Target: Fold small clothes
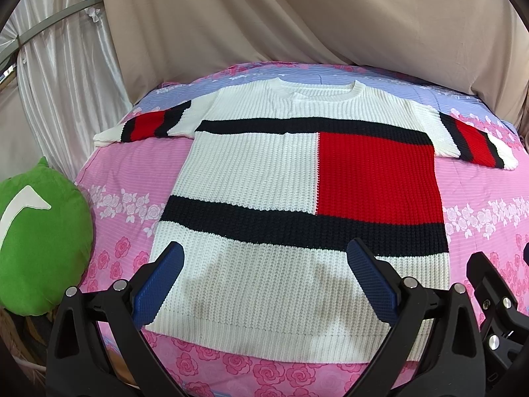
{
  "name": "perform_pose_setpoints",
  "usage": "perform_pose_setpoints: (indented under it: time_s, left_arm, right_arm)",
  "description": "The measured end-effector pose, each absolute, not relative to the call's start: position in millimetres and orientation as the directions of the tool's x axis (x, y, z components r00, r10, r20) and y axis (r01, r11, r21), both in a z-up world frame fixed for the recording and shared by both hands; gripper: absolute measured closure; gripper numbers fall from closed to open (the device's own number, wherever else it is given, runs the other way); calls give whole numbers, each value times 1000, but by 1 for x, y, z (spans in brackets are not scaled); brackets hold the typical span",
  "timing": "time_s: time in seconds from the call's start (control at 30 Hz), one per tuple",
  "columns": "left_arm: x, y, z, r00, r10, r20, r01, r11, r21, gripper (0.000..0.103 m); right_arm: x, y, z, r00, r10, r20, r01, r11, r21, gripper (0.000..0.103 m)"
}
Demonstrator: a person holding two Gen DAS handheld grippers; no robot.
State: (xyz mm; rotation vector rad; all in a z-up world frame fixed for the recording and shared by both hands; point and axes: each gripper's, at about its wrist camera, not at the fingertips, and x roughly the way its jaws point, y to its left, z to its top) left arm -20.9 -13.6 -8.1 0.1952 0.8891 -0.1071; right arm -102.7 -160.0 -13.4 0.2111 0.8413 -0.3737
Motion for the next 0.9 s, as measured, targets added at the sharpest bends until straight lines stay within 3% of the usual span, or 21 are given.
perform_pose_setpoints:
  time_s: [0.47,0.7,0.9]
  left_arm:
    - [-13,-3,-9,610,-40,-792,156,985,70,6]
    - [21,10,-9,572,-73,-817,74,997,-37,5]
    - [39,1,-18,571,-46,-820,40,999,-28,5]
  right_arm:
    - [-86,-177,-25,603,-198,-773,395,916,73,7]
    - [-61,-363,-47,528,-284,-801,641,752,156,7]
    - [-28,-546,-85,489,-335,-805,785,571,240,8]
